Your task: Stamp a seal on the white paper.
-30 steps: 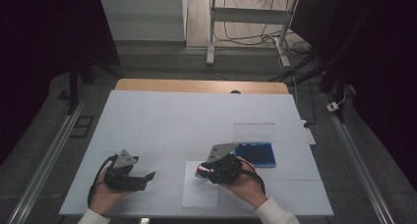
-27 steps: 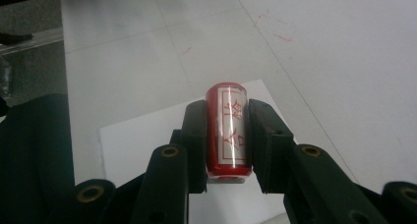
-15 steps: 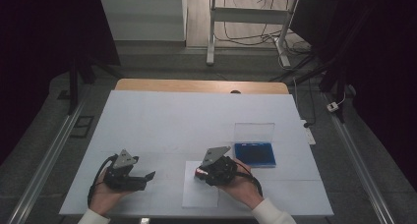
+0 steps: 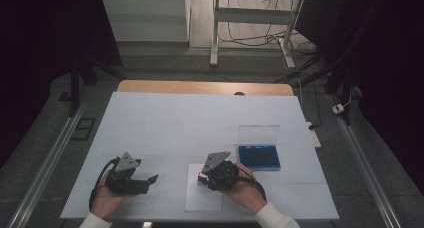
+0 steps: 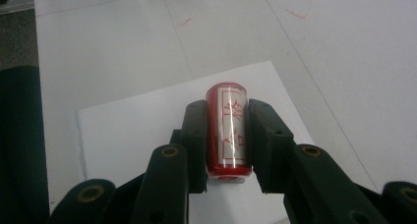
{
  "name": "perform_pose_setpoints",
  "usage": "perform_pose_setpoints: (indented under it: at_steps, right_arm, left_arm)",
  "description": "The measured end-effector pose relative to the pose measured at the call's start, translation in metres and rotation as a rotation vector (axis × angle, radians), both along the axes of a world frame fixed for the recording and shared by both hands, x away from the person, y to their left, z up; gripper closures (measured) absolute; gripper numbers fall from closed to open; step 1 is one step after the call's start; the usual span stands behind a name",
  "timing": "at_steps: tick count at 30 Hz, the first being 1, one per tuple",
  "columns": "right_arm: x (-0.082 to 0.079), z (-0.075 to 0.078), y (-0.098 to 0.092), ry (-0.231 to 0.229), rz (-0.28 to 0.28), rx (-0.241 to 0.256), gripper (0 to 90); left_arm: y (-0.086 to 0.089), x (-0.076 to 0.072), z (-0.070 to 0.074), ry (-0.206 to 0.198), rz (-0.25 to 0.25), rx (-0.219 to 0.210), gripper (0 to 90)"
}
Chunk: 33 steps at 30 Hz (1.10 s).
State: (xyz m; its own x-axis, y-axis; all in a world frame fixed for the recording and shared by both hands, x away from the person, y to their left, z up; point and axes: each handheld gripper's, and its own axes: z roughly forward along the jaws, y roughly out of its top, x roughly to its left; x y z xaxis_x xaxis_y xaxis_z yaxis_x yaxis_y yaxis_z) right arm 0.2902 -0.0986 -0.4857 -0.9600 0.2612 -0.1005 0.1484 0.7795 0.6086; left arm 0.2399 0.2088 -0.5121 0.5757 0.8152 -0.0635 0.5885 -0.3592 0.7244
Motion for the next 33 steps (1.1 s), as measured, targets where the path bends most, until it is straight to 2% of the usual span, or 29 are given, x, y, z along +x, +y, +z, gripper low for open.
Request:
perform_pose_setpoints:
  at_steps: [7, 10, 25, 33]
  right_arm:
    - [-0.0008, -0.0029, 0.0023, -0.01, 0.017, -0.027, 69.5]
    - [-0.0009, -0.0035, 0.0032, -0.012, 0.021, -0.025, 69.5]
    - [0.0043, -0.0038, 0.0027, 0.037, -0.007, -0.022, 69.6]
    - [0.0021, -0.0026, 0.0055, 0.023, -0.002, -0.051, 70.0]
  left_arm:
    - [-0.0001, 0.0, -0.0001, 0.001, -0.004, 0.002, 17.9]
    - [-0.0003, 0.0001, -0.0004, 0.002, -0.004, 0.001, 17.9]
    - [-0.0007, 0.0002, -0.0017, 0.006, -0.002, 0.009, 17.9]
    - [-0.0009, -0.0005, -0.0021, 0.007, -0.004, 0.011, 17.9]
